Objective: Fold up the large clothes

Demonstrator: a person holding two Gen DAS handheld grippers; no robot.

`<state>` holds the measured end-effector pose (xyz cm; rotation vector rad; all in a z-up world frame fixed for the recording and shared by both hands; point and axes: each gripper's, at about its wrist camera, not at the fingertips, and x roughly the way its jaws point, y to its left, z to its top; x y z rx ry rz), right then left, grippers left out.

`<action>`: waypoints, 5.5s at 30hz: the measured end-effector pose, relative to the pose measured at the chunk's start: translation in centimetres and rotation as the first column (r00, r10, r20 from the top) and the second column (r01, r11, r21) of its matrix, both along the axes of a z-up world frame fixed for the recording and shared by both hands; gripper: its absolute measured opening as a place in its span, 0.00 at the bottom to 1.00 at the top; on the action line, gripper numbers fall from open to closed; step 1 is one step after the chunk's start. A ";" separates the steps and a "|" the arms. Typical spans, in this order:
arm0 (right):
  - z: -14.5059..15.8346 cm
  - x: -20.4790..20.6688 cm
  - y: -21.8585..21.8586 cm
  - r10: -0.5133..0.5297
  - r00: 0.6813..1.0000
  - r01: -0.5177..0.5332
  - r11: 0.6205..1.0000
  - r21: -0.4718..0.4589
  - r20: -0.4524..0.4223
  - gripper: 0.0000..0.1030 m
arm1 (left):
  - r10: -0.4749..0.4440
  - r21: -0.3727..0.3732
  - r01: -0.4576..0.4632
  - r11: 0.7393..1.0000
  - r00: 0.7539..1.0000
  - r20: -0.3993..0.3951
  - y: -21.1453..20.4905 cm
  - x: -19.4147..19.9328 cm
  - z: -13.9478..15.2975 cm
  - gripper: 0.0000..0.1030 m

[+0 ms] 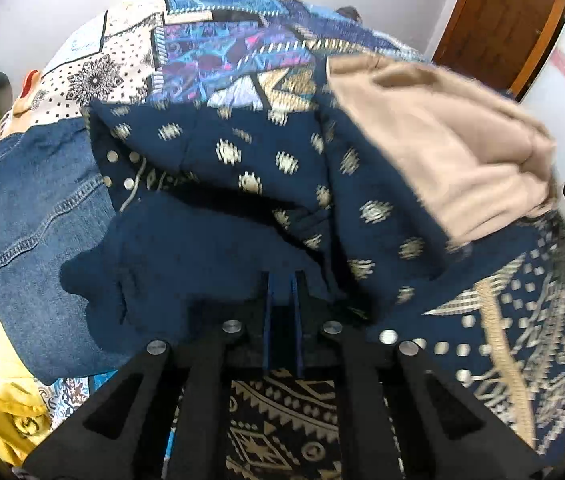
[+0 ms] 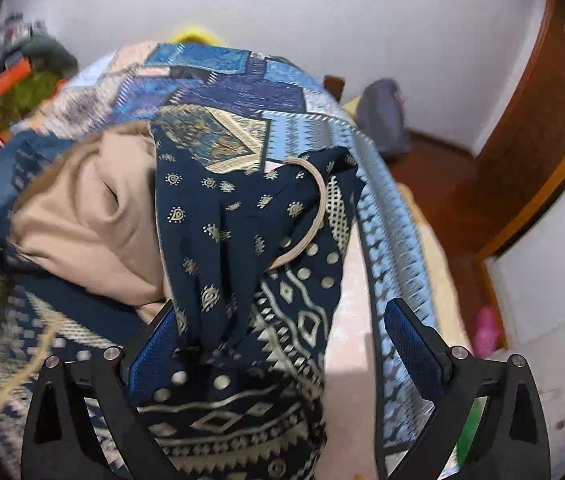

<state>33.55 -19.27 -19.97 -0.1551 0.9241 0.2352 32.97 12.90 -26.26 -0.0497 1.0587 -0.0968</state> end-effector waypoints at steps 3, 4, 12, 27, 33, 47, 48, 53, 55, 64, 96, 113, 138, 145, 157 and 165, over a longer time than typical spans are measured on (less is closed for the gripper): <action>2.2 0.0 -0.7 0.006 1.000 -0.008 0.997 0.071 0.029 0.96 | 0.008 0.042 -0.011 0.999 0.998 0.068 0.1 -0.2 2.7 0.40; 2.9 0.1 -0.6 0.007 0.999 -0.010 0.996 0.087 0.042 0.96 | 0.008 0.047 -0.013 0.999 0.995 0.097 0.2 -0.3 3.6 0.48; 5.8 4.2 2.3 0.059 0.997 -0.069 0.974 0.214 0.051 0.96 | 0.005 0.048 -0.015 0.999 0.977 0.213 -0.2 2.9 8.2 0.78; -2.1 13.7 7.9 0.126 0.976 -0.081 0.967 0.240 -0.178 0.49 | 0.016 0.001 -0.016 1.000 0.996 0.089 -1.7 14.0 1.6 0.43; -2.6 13.5 8.4 0.142 0.976 -0.094 0.958 0.272 -0.162 0.13 | -0.014 -0.141 0.023 0.990 0.998 0.066 -2.0 13.7 1.9 0.08; 6.2 1.6 5.7 0.232 0.973 -0.220 0.912 0.345 0.006 0.09 | -0.176 -0.062 0.202 0.977 0.941 0.289 -5.3 0.0 12.8 0.07; 6.5 0.3 5.6 0.243 0.970 -0.231 0.909 0.347 0.009 0.09 | -0.181 -0.058 0.206 0.977 0.939 0.291 -5.3 -0.8 13.0 0.07; 6.7 -4.7 4.6 0.270 0.963 -0.256 0.902 0.348 0.010 0.09 | -0.229 -0.016 0.244 0.970 0.929 0.290 -5.5 -5.9 13.2 0.07; 6.4 -6.3 4.2 0.275 0.961 -0.258 0.901 0.348 -0.001 0.09 | -0.233 -0.003 0.244 0.970 0.930 0.286 -5.4 -7.6 12.9 0.08; 4.1 -12.2 4.4 0.299 0.952 -0.286 0.944 0.162 -0.064 0.10 | -0.185 -0.019 0.192 0.981 0.964 0.191 -4.1 -10.4 9.9 0.43; 5.4 -9.3 -2.5 0.135 0.986 -0.114 0.974 0.195 -0.097 0.10 | -0.179 0.117 0.172 0.978 0.982 0.057 -7.7 -6.3 2.5 0.62; -3.7 -6.8 -0.7 -0.053 0.998 0.045 0.971 -0.235 -0.026 0.99 | -0.110 0.023 0.109 0.994 0.994 0.019 -5.3 -6.3 -1.2 0.84; -2.5 6.5 -2.8 -0.082 0.984 0.124 0.955 0.268 -0.161 0.99 | 0.272 -0.123 -0.263 0.957 0.960 0.065 13.7 4.8 -0.8 0.84; -5.7 11.4 -1.9 -0.063 0.971 0.142 0.929 0.342 -0.231 0.73 | 0.237 -0.217 -0.211 0.953 0.966 0.103 13.7 9.6 -2.0 0.78; -1.9 14.0 2.4 0.010 0.997 0.014 0.954 0.299 -0.079 0.19 | 0.287 -0.250 -0.228 0.941 0.928 0.237 13.2 9.4 2.6 0.06; 3.0 17.4 8.7 0.085 0.995 -0.094 0.962 0.257 0.048 0.18 | 0.341 -0.162 -0.304 0.939 0.887 0.312 16.8 10.0 7.5 0.06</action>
